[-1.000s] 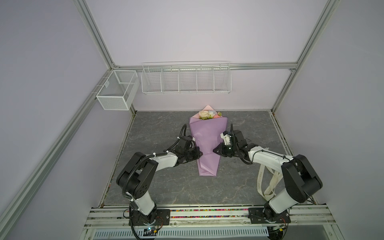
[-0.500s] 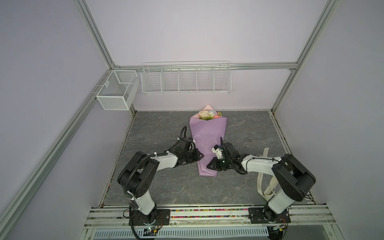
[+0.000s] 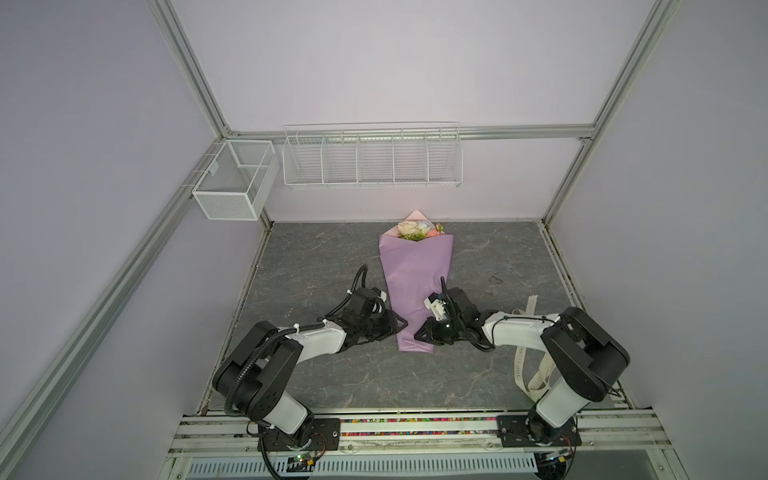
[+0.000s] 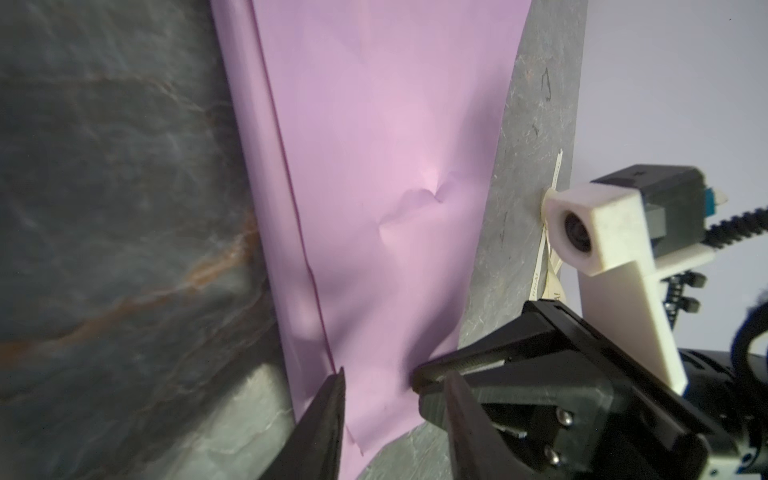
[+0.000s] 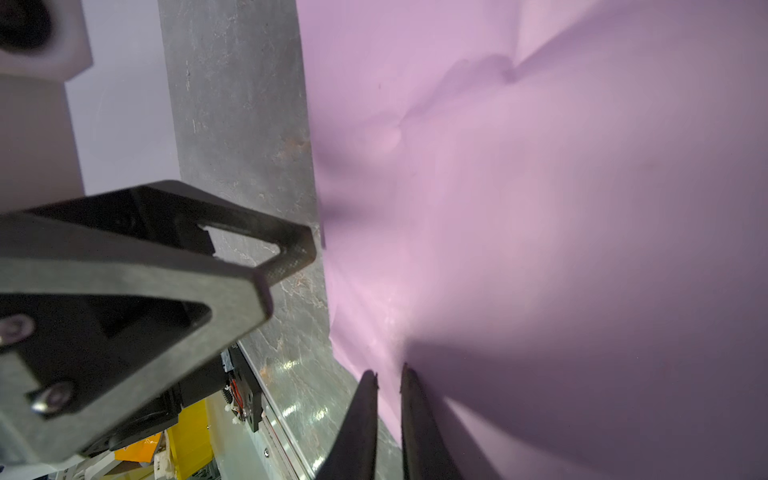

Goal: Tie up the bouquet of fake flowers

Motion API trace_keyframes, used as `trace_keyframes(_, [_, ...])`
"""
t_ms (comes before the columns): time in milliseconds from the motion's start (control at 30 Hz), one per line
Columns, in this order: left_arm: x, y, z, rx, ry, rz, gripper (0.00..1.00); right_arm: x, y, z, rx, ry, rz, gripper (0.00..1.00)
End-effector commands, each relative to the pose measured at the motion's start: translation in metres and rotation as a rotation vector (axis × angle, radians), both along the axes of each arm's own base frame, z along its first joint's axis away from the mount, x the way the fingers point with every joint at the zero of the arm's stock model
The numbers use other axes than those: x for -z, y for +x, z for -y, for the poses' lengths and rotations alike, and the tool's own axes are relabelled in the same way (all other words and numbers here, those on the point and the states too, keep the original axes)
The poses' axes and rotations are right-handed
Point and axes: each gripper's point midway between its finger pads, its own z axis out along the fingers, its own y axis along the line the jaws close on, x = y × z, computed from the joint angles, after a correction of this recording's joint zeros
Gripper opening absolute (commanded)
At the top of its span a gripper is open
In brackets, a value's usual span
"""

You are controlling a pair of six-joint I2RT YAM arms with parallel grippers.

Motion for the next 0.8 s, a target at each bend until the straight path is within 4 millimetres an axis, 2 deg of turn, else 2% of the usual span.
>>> trace_keyframes(0, [-0.006, -0.003, 0.008, -0.004, -0.024, 0.001, 0.4, -0.006, -0.004, 0.0, 0.004, 0.016, 0.004, 0.16])
trace_keyframes(367, [0.009, -0.014, -0.003, -0.075, 0.045, -0.04, 0.41, -0.018, -0.004, 0.003, 0.026, 0.02, 0.029, 0.19])
trace_keyframes(533, [0.004, -0.013, 0.002, -0.082, 0.021, -0.038, 0.43, -0.018, -0.006, 0.004, 0.024, 0.014, 0.026, 0.21])
trace_keyframes(767, [0.002, -0.013, -0.011, -0.118, 0.066, -0.027, 0.48, -0.02, -0.008, 0.007, 0.027, 0.009, 0.027, 0.22])
